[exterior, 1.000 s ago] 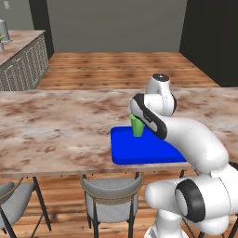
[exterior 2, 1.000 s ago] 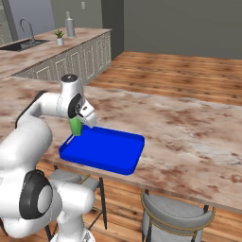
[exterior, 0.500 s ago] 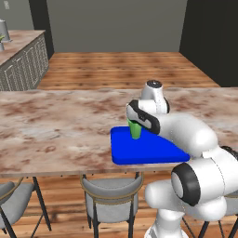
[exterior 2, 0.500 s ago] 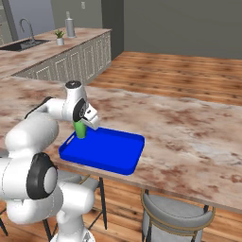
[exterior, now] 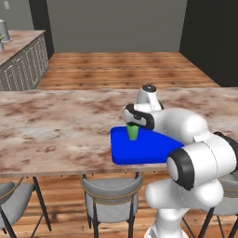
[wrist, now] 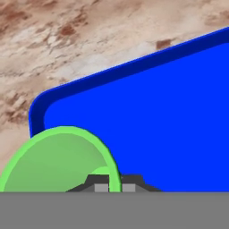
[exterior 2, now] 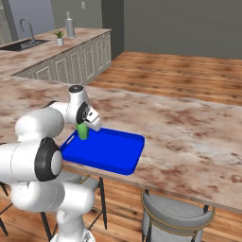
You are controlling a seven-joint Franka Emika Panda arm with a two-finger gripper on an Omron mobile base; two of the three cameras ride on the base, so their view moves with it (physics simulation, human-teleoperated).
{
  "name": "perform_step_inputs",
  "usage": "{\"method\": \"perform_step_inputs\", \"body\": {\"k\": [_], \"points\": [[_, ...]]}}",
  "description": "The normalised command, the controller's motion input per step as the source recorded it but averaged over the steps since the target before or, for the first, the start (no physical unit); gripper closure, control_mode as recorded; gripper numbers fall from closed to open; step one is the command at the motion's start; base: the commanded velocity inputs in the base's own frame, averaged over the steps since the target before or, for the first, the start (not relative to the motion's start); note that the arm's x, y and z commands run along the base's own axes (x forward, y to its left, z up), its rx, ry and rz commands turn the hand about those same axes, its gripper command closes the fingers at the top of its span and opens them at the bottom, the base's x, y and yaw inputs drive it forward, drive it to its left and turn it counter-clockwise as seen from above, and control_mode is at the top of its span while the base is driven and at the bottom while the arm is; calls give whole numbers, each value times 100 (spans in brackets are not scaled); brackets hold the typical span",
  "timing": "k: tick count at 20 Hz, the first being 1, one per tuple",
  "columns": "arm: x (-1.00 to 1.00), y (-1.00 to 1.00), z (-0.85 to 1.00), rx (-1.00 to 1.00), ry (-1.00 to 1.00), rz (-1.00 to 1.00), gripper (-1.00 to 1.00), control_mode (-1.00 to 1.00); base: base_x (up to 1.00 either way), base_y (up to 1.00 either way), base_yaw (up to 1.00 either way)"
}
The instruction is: There is a tray on the dining counter. Grab the cup, mug, and pitcher and place them on the tray. The pitcher may be placed next to the tray if it cannot fit the tray.
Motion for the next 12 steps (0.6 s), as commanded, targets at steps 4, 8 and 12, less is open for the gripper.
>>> {"method": "perform_step_inputs", "body": {"k": [4,8,12], "points": [[21,3,-20,0,0,0,100,-100,0,0,0],[21,13,-22,0,0,0,100,-100,0,0,0],[19,14,-24,0,0,0,100,-100,0,0,0]]}}
